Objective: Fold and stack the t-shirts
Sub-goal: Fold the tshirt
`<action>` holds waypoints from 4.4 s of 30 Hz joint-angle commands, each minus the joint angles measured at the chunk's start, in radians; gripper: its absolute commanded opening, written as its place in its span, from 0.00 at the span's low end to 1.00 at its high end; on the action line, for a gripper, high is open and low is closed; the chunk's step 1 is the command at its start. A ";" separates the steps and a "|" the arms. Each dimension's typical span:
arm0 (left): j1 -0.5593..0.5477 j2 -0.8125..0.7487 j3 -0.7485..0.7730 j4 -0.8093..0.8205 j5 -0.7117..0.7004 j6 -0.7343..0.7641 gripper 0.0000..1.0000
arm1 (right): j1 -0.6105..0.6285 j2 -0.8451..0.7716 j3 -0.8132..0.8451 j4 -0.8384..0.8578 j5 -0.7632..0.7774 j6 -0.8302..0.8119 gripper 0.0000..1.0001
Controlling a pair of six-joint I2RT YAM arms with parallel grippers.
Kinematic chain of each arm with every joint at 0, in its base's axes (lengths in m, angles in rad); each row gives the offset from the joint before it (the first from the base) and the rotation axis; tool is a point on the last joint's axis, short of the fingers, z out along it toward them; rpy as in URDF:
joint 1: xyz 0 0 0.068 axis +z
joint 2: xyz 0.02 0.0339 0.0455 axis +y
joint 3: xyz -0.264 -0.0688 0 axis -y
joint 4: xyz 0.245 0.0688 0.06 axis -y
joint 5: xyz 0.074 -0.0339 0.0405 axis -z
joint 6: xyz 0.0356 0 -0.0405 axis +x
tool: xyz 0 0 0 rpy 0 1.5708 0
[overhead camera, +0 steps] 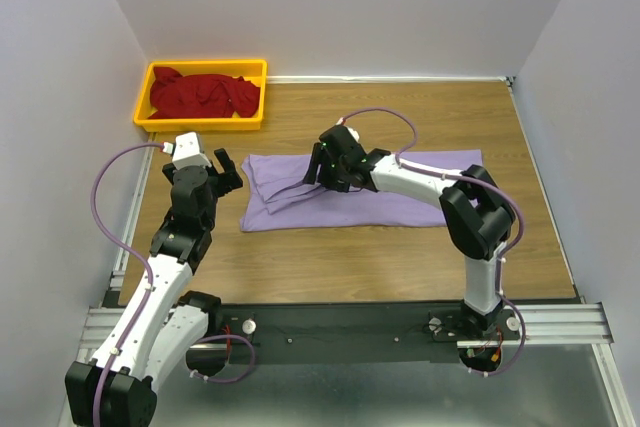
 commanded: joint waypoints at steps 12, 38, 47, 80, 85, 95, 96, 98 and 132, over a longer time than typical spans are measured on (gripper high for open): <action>0.005 0.000 0.006 0.019 -0.029 0.006 0.91 | 0.008 0.079 0.047 0.047 -0.016 0.065 0.73; 0.005 0.016 0.006 0.017 -0.025 0.007 0.91 | -0.045 0.209 0.211 0.056 -0.036 0.062 0.73; 0.005 0.033 0.010 0.011 -0.016 0.007 0.91 | -0.114 0.146 0.213 0.140 -0.231 -0.053 0.70; -0.009 0.692 0.115 -0.032 0.668 -0.179 0.88 | -0.301 0.195 -0.241 0.901 -0.911 0.149 0.64; 0.013 0.801 0.099 -0.055 0.657 -0.149 0.88 | -0.332 0.284 -0.287 0.903 -0.902 0.156 0.63; 0.068 0.792 0.070 -0.078 0.634 -0.129 0.88 | -0.401 0.235 -0.335 0.834 -0.885 0.085 0.63; 0.068 0.780 0.067 -0.081 0.633 -0.128 0.88 | -0.400 0.226 -0.330 0.826 -0.893 0.081 0.62; 0.068 0.731 0.072 -0.082 0.640 -0.122 0.88 | -0.395 0.185 -0.307 0.780 -0.895 0.044 0.62; 0.066 -0.234 -0.042 -0.079 0.056 -0.065 0.88 | -0.197 0.471 0.425 0.065 -0.295 -0.404 0.52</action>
